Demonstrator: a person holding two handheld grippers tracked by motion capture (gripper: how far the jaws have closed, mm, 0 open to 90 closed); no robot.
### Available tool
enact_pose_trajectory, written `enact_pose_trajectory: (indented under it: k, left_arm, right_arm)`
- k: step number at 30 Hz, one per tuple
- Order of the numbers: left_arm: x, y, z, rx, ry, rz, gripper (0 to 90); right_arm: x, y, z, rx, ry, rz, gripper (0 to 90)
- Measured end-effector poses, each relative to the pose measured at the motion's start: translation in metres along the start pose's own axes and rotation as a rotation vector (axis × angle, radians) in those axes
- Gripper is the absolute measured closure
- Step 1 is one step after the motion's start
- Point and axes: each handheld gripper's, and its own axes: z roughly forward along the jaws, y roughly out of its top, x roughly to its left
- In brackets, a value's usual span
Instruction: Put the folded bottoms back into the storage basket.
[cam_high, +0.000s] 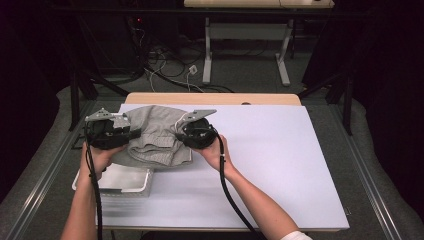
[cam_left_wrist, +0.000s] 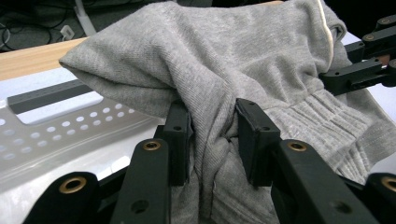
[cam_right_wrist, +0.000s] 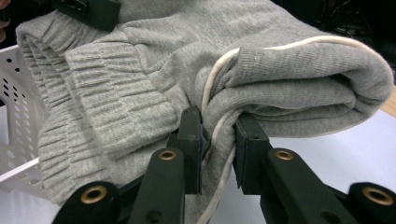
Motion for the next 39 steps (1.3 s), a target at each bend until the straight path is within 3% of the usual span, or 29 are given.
enact_pose_trajectory:
  k: [39]
  left_arm:
    - [0.026,-0.007,-0.024,0.012,0.049,-0.015,68.3]
  right_arm:
    - [0.023,0.019,0.024,-0.006,0.033,-0.024,75.2]
